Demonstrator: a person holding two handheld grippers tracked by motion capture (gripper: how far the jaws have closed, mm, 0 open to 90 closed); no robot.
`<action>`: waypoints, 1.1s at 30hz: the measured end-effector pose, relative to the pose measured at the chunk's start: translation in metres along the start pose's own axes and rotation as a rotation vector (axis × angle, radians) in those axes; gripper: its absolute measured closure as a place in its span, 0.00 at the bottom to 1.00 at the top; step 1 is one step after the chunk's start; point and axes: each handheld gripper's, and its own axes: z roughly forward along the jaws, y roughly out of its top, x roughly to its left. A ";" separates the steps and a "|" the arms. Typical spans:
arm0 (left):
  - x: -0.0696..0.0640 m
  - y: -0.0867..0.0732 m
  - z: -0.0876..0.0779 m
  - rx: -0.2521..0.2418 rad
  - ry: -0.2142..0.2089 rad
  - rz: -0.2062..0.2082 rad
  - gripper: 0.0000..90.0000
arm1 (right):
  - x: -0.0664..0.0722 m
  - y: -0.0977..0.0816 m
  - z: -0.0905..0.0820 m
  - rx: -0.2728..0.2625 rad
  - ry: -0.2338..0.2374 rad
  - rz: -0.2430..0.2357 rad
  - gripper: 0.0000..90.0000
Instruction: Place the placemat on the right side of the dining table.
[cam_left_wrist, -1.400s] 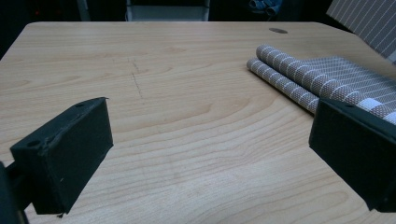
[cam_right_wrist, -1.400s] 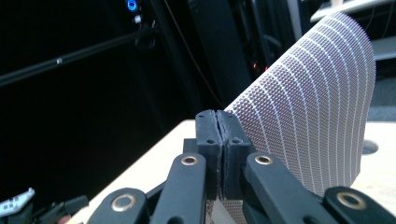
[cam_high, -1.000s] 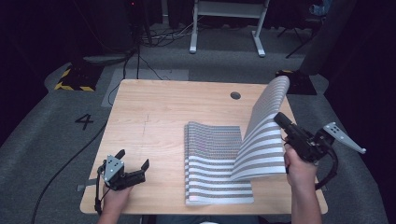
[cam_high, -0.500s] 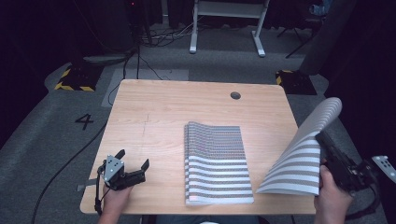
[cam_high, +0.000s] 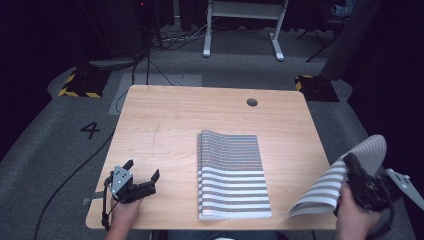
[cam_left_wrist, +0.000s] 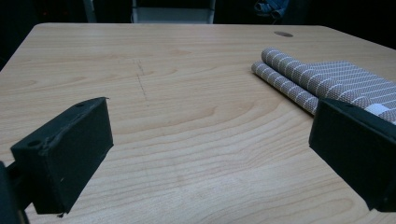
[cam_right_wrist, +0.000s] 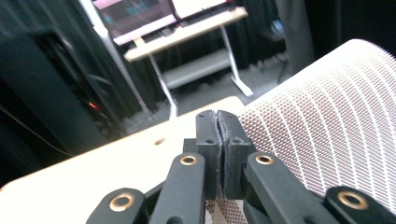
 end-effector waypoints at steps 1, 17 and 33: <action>0.000 0.000 0.000 0.000 -0.003 -0.001 0.00 | -0.002 -0.004 0.012 0.018 0.002 0.014 0.99; 0.002 0.000 -0.001 -0.003 -0.007 -0.018 0.00 | -0.005 -0.067 0.154 0.268 0.112 0.163 0.66; 0.002 0.000 0.000 0.000 -0.010 -0.026 0.00 | -0.031 -0.079 0.127 0.433 0.310 -0.102 0.15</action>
